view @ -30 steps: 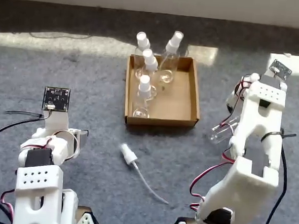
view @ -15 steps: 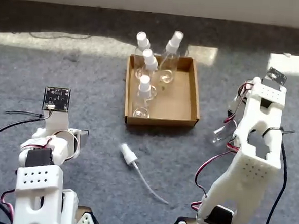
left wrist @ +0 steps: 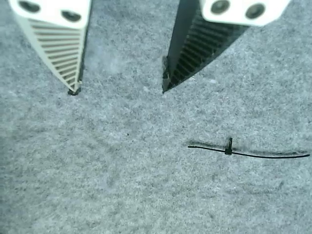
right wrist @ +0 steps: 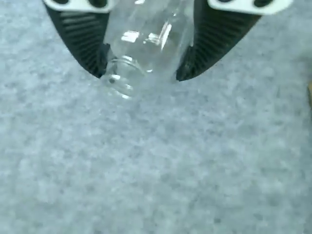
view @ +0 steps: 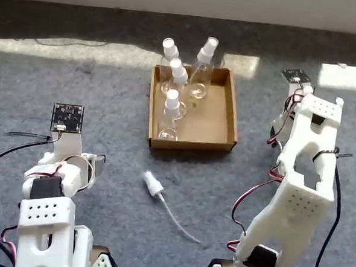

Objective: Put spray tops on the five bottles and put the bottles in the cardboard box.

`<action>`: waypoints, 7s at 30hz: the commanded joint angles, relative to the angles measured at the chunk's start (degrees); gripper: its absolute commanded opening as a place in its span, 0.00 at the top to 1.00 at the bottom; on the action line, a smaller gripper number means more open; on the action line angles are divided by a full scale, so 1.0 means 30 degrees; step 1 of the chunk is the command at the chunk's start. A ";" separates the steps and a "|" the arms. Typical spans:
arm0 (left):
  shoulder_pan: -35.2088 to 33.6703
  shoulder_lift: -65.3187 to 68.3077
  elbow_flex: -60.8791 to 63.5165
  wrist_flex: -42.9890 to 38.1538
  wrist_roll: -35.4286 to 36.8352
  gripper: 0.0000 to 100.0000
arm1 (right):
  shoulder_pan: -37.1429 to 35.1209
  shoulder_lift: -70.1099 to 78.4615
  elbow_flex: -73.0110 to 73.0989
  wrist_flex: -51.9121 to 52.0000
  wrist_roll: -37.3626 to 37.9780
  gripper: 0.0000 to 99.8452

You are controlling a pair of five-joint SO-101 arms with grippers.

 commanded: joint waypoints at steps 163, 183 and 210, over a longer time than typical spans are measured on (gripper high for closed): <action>0.8923 0.9714 -0.4498 -0.0615 0.3165 0.74 | -0.5289 -1.7509 0.7751 0.6549 -0.0322 1.00; 0.7399 0.9861 -0.5670 0.4044 -1.9897 0.74 | -0.5289 -1.7509 0.7810 0.6520 -0.0322 1.00; 1.3612 0.9919 -0.5143 0.2784 -1.9399 0.76 | -0.5641 -1.7509 0.9451 0.6110 -0.4454 1.00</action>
